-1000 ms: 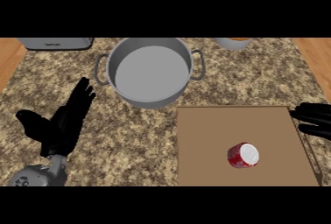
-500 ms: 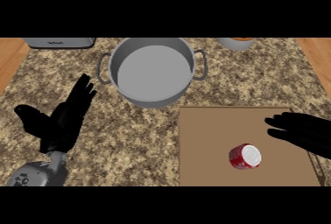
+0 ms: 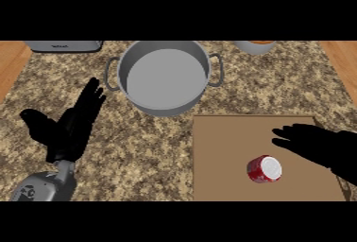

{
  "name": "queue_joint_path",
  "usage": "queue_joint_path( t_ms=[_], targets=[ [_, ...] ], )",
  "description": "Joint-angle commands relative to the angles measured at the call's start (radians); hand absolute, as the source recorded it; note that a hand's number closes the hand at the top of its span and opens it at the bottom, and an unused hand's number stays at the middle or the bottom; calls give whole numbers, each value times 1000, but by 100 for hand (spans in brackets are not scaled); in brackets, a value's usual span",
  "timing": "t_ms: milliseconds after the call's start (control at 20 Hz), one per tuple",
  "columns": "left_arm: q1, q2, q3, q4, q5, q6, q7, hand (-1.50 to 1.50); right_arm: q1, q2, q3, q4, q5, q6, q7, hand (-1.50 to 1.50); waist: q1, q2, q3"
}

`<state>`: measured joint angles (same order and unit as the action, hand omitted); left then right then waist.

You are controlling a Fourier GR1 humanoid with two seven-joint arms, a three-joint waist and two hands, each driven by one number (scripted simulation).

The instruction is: Pick the can from the tray and place it in the pot

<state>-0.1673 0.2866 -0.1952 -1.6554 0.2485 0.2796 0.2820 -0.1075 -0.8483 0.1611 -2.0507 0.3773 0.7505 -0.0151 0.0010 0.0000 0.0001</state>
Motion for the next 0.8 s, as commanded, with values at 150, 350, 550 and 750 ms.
queue_joint_path(
  t_ms=[150, 350, 550, 750],
  targets=[
    [18, -57, 10, 11, -42, -31, -5, 0, 24, 126, -7, 4, 101, 30, 3, -150, -2, 0, 0],
    [20, -8, 84, -13, -20, -96, 20, 0, 80, 152, -20, -31, 139, 35, -37, -150, -4, -1, 0],
    [37, -60, 62, -43, -75, -63, 29, 0, 110, 229, -18, -118, 167, 67, 34, -150, -4, -1, 0],
    [36, -67, 90, -29, -64, -103, 33, 0, 78, 300, 27, -51, 254, 58, 66, -150, -1, 0, 0]
  ],
)
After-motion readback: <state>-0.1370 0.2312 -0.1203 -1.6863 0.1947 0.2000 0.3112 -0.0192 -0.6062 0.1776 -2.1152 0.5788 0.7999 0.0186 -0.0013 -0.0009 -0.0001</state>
